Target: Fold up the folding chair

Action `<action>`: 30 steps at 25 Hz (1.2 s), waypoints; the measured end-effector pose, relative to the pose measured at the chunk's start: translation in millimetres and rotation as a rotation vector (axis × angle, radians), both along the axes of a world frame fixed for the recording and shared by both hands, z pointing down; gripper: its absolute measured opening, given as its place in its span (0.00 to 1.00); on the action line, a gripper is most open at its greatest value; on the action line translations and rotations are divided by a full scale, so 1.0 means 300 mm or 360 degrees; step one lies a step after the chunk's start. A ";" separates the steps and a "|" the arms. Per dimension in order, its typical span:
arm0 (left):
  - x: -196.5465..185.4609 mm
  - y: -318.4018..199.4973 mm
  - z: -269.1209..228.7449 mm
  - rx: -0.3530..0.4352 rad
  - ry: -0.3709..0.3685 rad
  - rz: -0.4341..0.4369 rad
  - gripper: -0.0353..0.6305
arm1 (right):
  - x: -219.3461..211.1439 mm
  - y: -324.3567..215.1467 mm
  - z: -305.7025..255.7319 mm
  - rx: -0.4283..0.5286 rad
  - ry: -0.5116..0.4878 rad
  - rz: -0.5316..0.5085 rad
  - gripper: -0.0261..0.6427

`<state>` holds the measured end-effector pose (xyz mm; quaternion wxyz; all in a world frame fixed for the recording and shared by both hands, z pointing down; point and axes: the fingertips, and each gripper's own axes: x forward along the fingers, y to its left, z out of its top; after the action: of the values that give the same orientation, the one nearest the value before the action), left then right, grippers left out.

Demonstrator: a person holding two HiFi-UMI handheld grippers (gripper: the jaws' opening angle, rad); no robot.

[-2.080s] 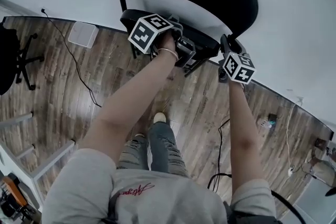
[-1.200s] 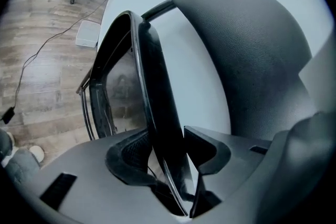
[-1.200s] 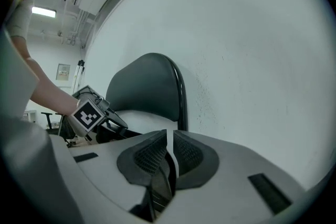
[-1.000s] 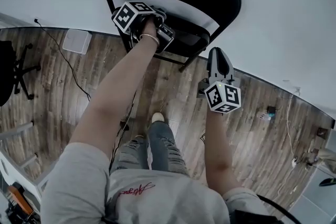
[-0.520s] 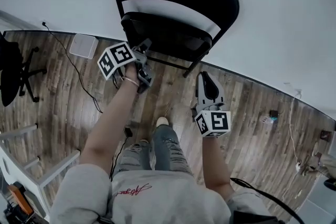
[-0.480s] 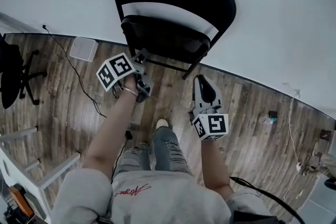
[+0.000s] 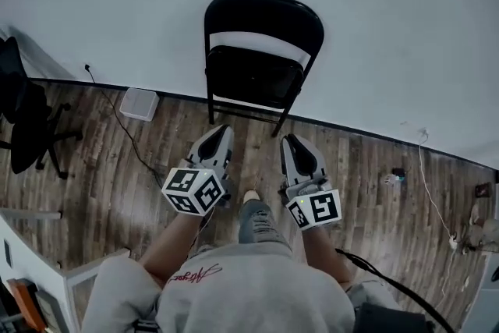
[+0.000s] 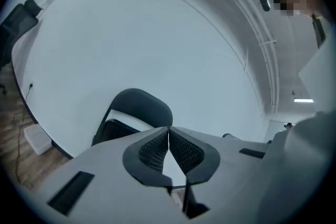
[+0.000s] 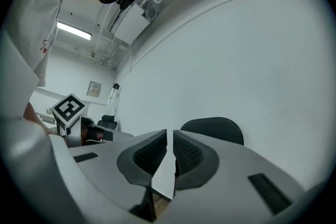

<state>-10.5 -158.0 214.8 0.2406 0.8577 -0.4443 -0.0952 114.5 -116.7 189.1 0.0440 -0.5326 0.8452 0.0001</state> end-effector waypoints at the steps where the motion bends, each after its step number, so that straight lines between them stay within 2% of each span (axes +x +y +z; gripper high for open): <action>1: -0.039 0.060 -0.036 0.0042 0.0005 -0.0008 0.09 | -0.033 0.067 -0.023 0.0024 -0.0014 0.0020 0.11; 3: -0.115 0.174 -0.107 0.0110 0.0028 -0.0023 0.09 | -0.101 0.192 -0.070 0.0061 -0.0051 0.0046 0.11; 5: -0.162 0.281 -0.162 0.0163 0.0002 0.0000 0.09 | -0.159 0.302 -0.119 0.0088 -0.0092 0.0053 0.11; 7: -0.180 0.381 -0.196 0.0199 -0.0028 0.0060 0.09 | -0.193 0.397 -0.160 0.0104 -0.0111 0.0064 0.11; 10: -0.189 0.524 -0.239 0.0228 0.0006 0.0160 0.09 | -0.213 0.527 -0.210 0.0126 -0.0111 0.0090 0.11; 13: -0.196 0.632 -0.264 0.0255 0.0011 0.0168 0.09 | -0.209 0.622 -0.231 0.0134 -0.0108 0.0084 0.11; 16: -0.174 0.691 -0.278 0.0271 -0.0004 0.0170 0.09 | -0.178 0.670 -0.231 0.0114 -0.0088 0.0085 0.11; 19: -0.143 0.741 -0.275 0.0239 0.0030 0.0184 0.09 | -0.154 0.716 -0.234 0.0088 -0.0049 0.0090 0.09; 24: -0.103 0.789 -0.304 0.0271 0.0061 0.0181 0.09 | -0.118 0.770 -0.252 0.0107 -0.0056 0.0103 0.08; 30: -0.128 0.844 -0.321 0.0290 0.0056 0.0194 0.09 | -0.154 0.822 -0.267 0.0131 -0.0031 0.0060 0.08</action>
<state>-49.0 95.1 118.5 0.1749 0.8996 -0.3766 -0.1355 68.4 130.0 109.0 0.0743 -0.5462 0.8338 0.0306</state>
